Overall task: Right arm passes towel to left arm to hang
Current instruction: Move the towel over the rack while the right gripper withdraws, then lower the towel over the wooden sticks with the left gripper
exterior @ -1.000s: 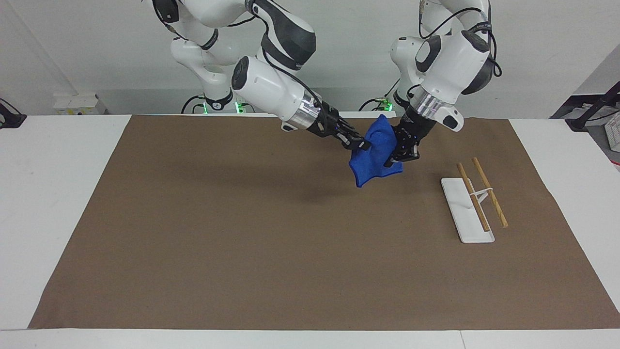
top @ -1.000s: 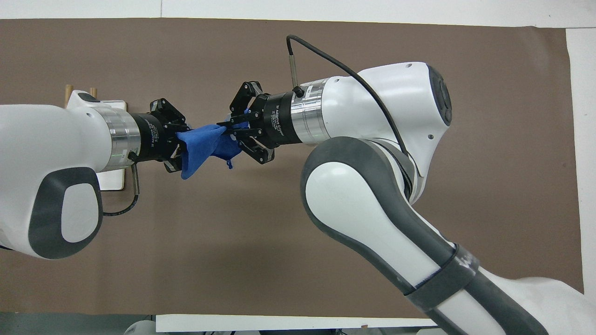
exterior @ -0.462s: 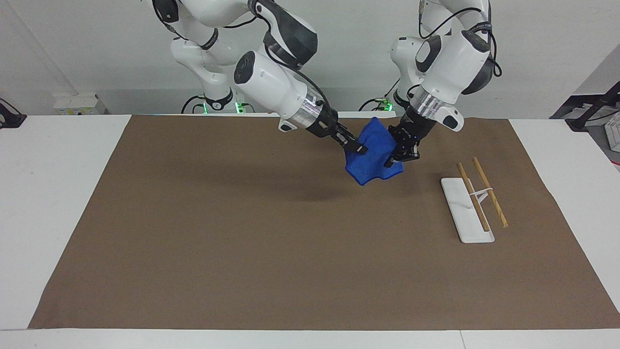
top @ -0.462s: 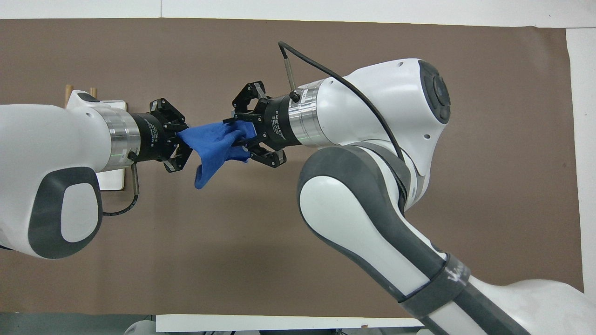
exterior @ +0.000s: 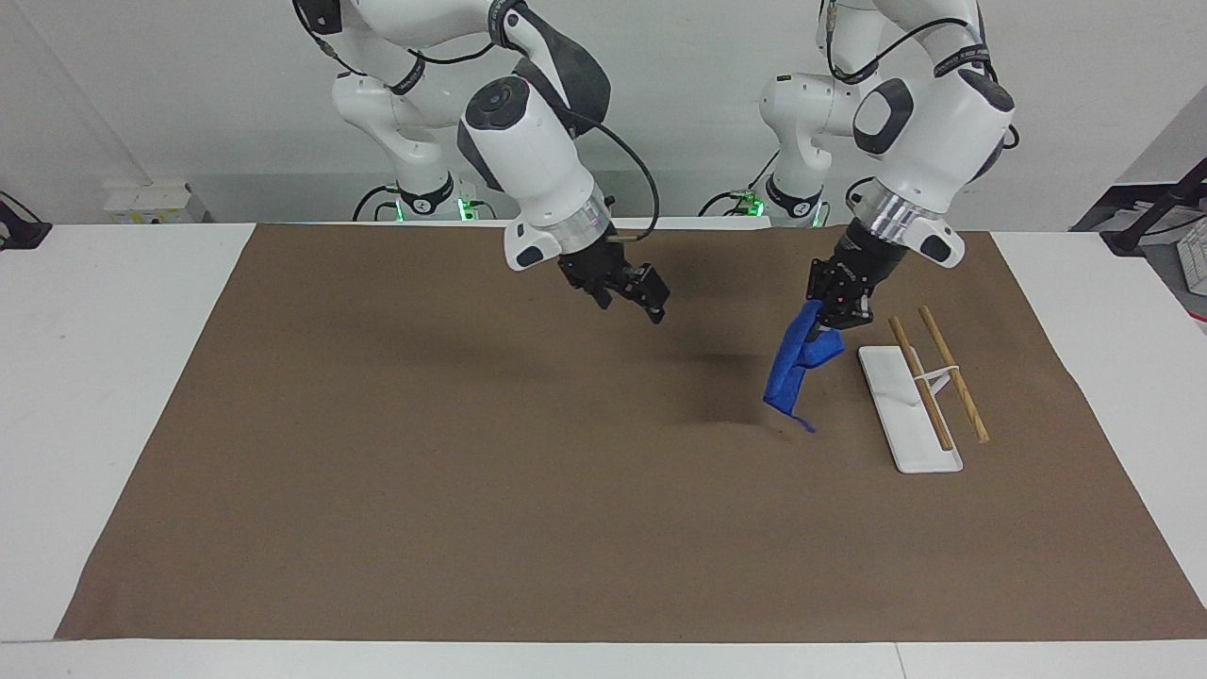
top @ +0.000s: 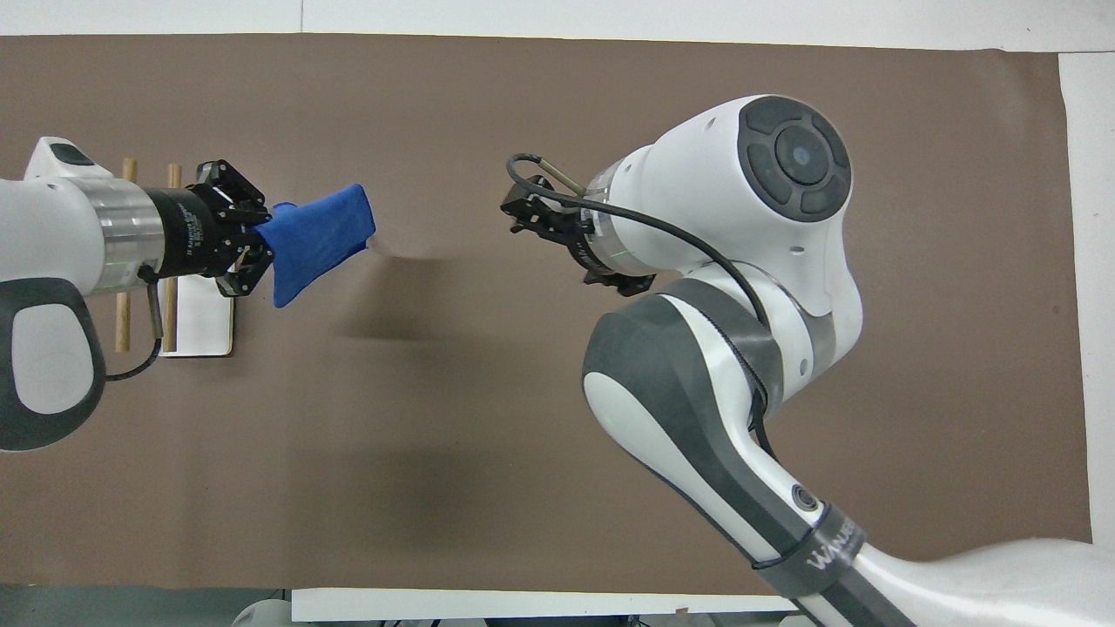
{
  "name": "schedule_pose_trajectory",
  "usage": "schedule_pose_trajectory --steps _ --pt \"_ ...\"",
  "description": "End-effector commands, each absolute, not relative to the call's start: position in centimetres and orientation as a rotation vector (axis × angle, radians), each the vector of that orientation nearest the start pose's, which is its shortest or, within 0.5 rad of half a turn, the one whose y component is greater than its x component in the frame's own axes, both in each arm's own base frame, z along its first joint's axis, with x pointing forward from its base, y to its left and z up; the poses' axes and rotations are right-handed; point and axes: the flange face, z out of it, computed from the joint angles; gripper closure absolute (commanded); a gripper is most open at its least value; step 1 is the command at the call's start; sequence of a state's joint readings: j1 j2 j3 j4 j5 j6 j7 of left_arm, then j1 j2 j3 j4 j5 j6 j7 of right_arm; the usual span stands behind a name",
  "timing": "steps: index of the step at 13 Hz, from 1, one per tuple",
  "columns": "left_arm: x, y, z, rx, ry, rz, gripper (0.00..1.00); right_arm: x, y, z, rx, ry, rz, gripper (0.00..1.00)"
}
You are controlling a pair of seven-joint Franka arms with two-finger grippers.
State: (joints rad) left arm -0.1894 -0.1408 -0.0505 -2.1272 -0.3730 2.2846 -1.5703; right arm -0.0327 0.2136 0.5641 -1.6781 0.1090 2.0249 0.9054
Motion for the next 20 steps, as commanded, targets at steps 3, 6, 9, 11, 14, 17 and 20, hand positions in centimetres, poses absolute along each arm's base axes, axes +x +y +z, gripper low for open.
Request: schedule_pose_trajectory --steps 3,6,9,11,14,17,20 --pt "52.1 -6.1 47.7 -2.529 -2.5 0.018 0.98 56.0 14.6 53.8 -3.077 -0.017 0.156 0.01" --pt "52.8 -2.1 47.7 -2.537 -2.506 -0.074 0.98 55.7 3.7 54.9 -3.075 -0.046 0.254 0.01" --pt "53.6 1.9 48.2 -2.596 -2.467 -0.254 0.98 55.8 -4.8 57.2 -3.064 -0.133 0.184 0.01" --pt "54.6 4.3 49.1 -2.66 -2.39 -0.341 0.98 55.9 -6.1 59.4 -3.122 -0.112 0.142 0.01" --pt "55.7 5.3 50.1 -2.763 -2.245 -0.43 0.98 56.2 -3.9 60.3 -3.17 0.049 0.134 0.01" --pt "55.7 5.4 50.2 -2.866 -2.032 -0.489 0.98 56.3 -1.0 59.9 -3.216 0.088 0.145 0.01" --pt "55.8 5.3 50.3 -2.859 -1.875 -0.547 0.97 56.3 -1.5 59.9 -3.214 0.061 0.15 0.01"
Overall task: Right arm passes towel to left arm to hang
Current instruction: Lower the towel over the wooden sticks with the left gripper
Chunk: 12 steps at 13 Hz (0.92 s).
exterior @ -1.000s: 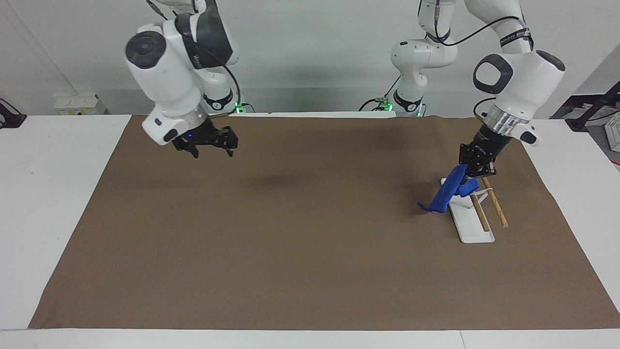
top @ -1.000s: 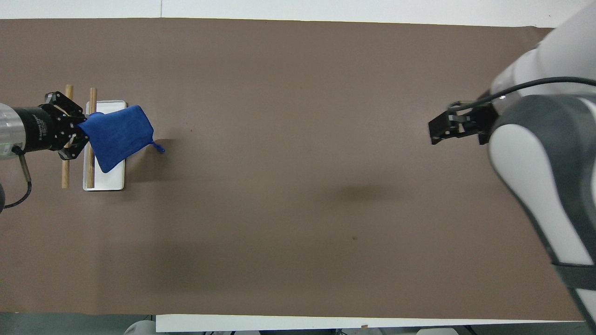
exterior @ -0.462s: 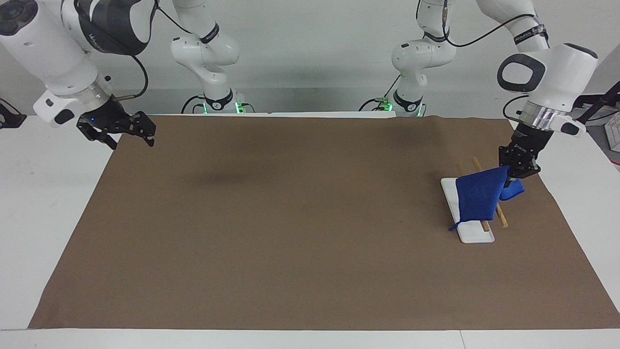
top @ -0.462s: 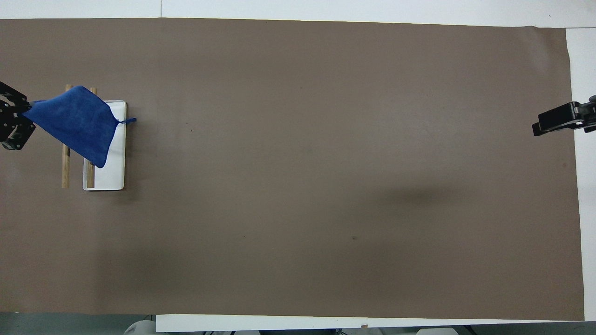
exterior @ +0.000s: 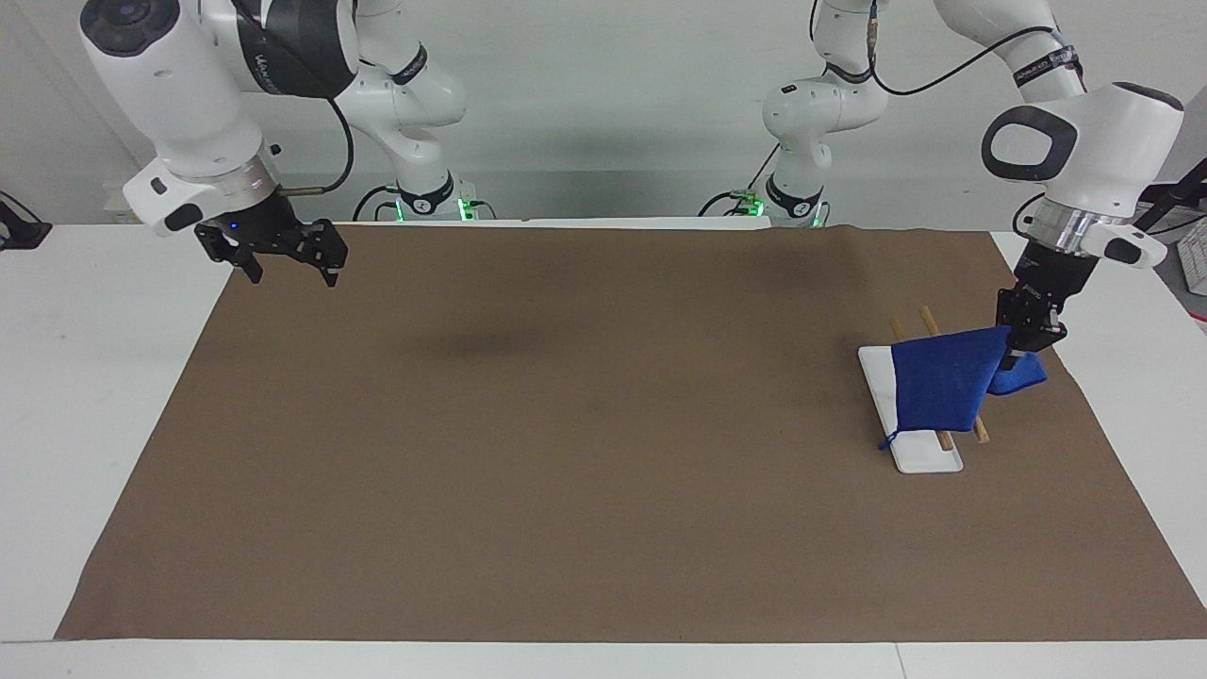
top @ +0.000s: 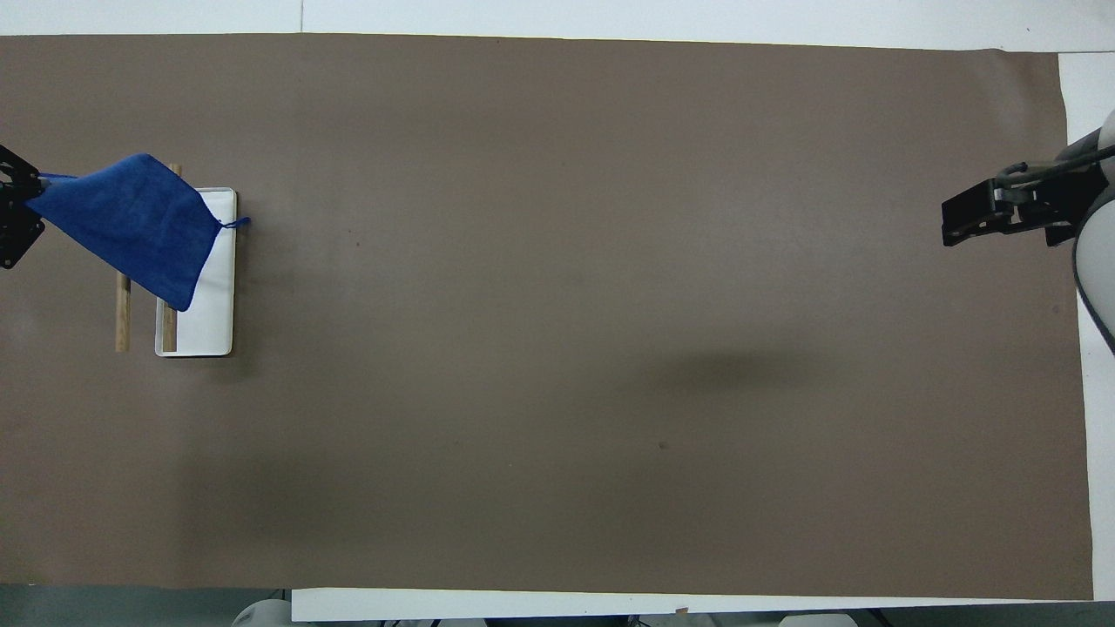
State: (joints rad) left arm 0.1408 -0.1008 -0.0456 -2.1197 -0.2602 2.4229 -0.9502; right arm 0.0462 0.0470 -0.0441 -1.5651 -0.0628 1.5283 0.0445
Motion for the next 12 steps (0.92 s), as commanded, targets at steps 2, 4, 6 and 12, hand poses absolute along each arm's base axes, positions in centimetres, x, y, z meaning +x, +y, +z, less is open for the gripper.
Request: schedule_pose_trajectory --steps 2,4,6,12 --pt "56.0 5.3 50.8 -2.855 -1.796 -0.588 0.97 56.3 -1.8 60.0 -3.213 0.029 0.149 0.01" --pt "56.0 5.4 51.0 -2.852 -1.775 -0.601 0.97 56.3 -1.8 60.2 -3.209 0.031 0.142 0.01" --pt "56.3 5.3 51.9 -2.858 -1.768 -0.618 0.97 56.3 -1.9 60.3 -3.203 0.041 0.139 0.01" --pt "55.8 7.0 51.6 -2.813 -1.755 -0.629 0.96 56.3 -1.9 60.2 -3.201 0.043 0.141 0.01"
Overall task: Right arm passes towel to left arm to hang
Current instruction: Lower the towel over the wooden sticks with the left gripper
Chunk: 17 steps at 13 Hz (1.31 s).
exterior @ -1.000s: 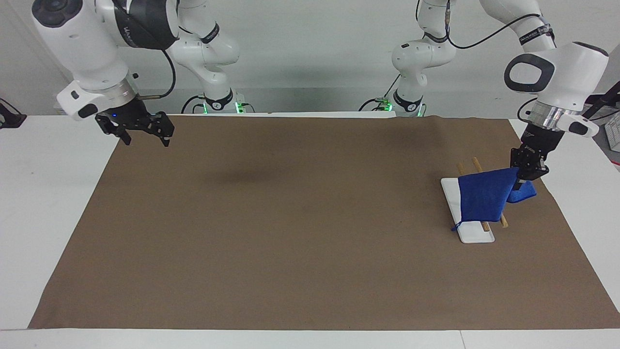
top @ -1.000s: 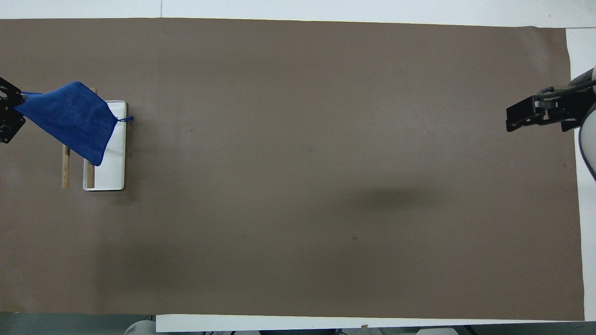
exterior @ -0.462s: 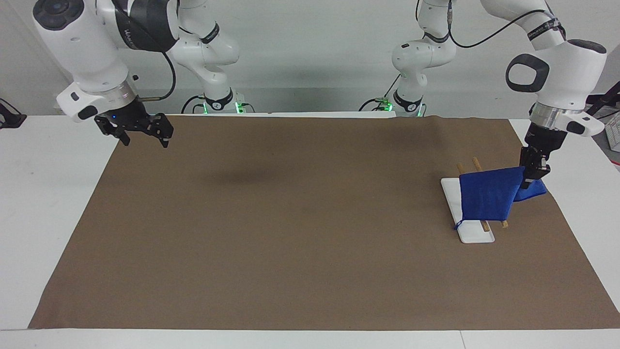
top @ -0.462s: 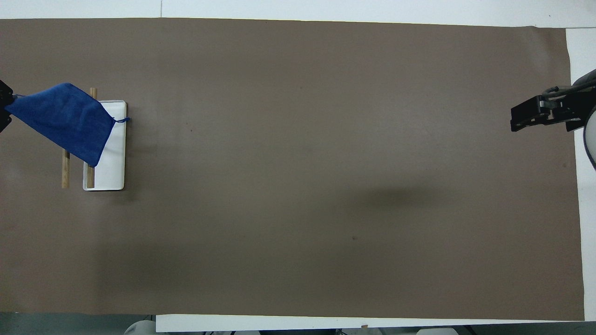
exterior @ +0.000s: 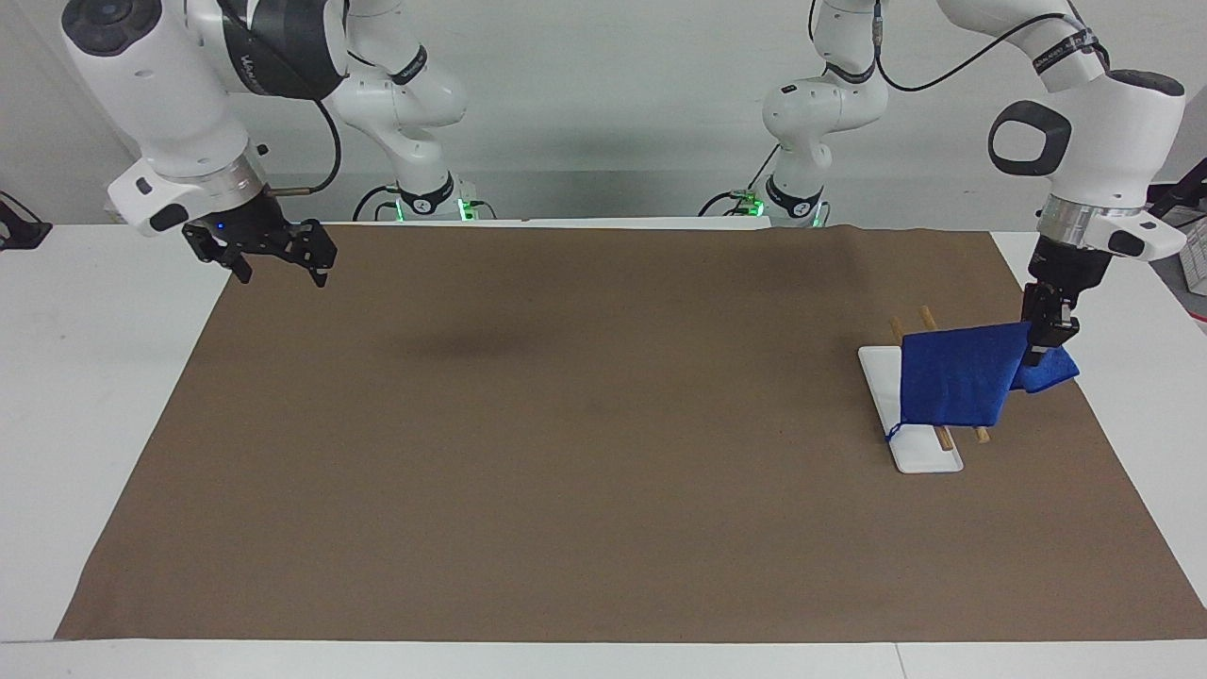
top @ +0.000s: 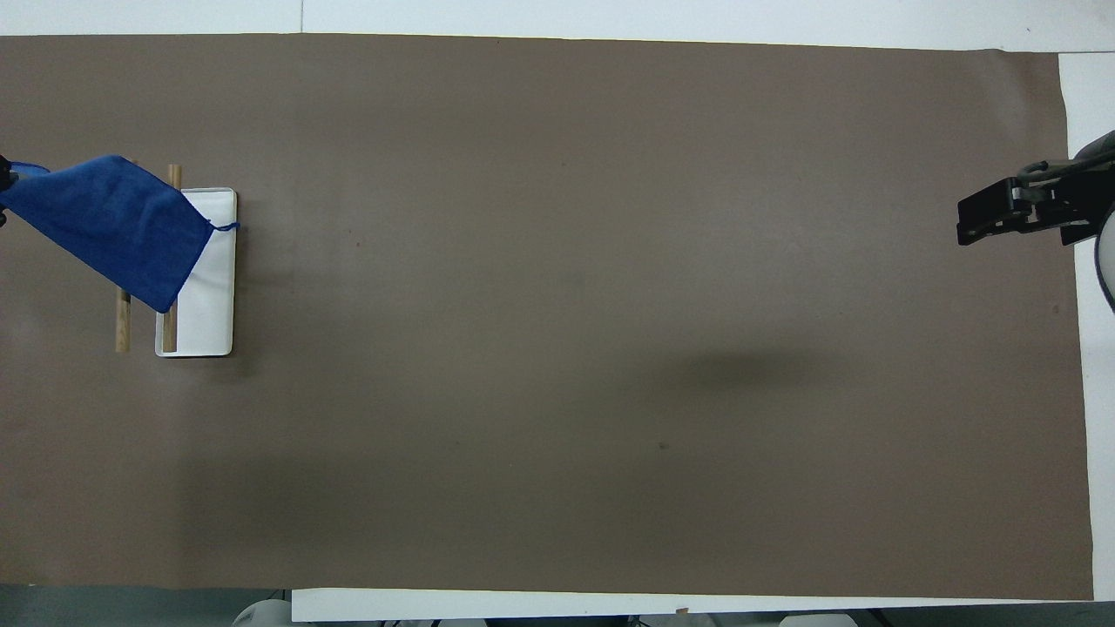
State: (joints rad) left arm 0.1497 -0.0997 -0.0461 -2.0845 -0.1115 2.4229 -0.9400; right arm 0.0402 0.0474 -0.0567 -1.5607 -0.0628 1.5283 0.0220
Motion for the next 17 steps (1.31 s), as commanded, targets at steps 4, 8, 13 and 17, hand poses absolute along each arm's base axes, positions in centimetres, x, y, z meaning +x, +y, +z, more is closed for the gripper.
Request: schedule_pose_trajectory --steps 4,8,13,17 --pt "54.3 8.6 48.1 -2.742 -1.849 -0.524 0.96 56.3 -1.9 60.2 -3.201 0.043 0.141 0.01" --pt "54.4 7.7 45.8 -2.671 -1.97 -0.446 0.95 56.3 -2.0 60.2 -3.201 0.046 0.146 0.01" --pt "53.5 8.6 44.4 -2.654 -1.969 -0.392 0.68 56.7 -1.8 60.9 -3.202 0.052 0.116 0.01" --pt "53.4 8.9 44.6 -2.653 -1.955 -0.346 0.0 56.7 -2.2 61.0 -3.202 0.064 0.114 0.01"
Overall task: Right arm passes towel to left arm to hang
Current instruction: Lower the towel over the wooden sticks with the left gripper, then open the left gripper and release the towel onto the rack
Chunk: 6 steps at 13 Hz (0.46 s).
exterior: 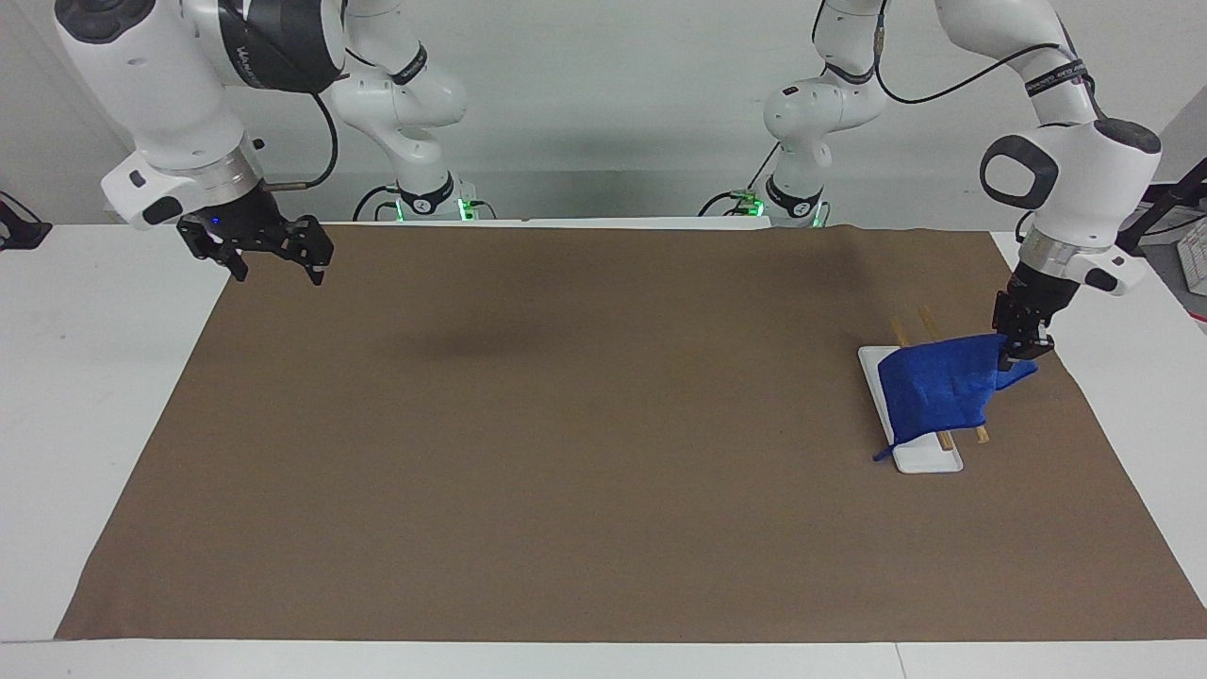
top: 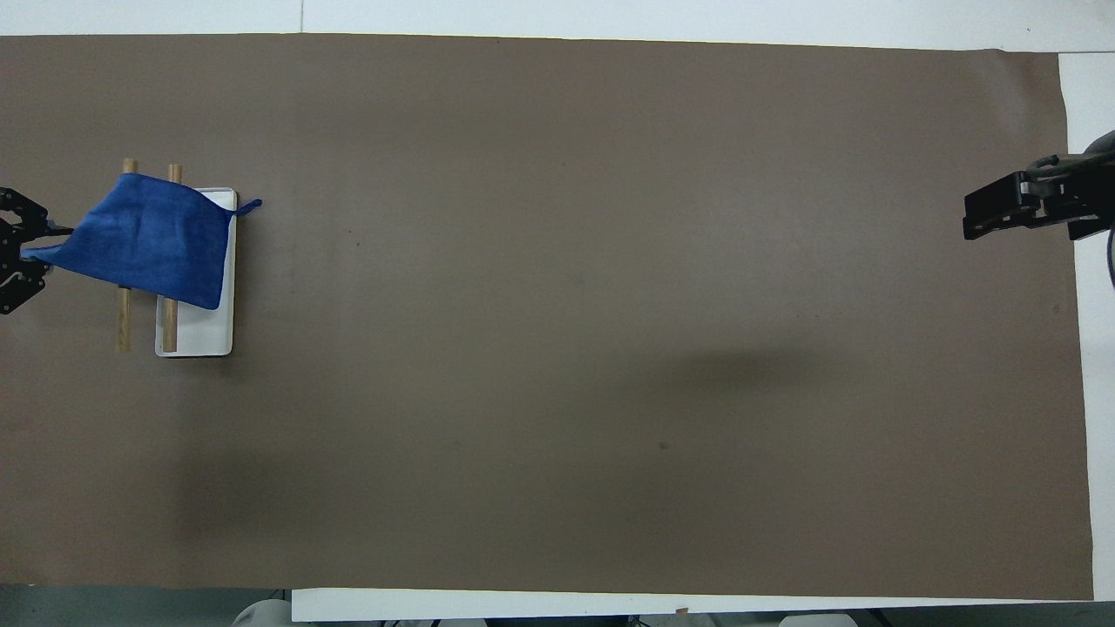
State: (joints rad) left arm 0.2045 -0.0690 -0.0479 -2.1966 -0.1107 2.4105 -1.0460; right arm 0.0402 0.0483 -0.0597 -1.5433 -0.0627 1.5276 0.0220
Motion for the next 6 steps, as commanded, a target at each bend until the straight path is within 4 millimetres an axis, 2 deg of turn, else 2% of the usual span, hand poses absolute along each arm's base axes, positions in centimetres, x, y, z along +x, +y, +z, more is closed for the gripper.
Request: schedule_pose_trajectory --steps 1,3,6 --pt "53.6 9.0 45.0 -2.654 -1.954 -0.348 0.0 56.7 -2.3 60.9 -3.202 0.066 0.116 0.01" --pt "54.1 9.7 46.4 -2.648 -1.954 -0.329 0.0 56.7 -2.3 61.0 -3.202 0.064 0.112 0.01" --pt "54.2 11.0 48.5 -2.735 -1.795 -0.308 0.0 56.3 -1.6 61.6 -3.202 0.045 0.099 0.01"
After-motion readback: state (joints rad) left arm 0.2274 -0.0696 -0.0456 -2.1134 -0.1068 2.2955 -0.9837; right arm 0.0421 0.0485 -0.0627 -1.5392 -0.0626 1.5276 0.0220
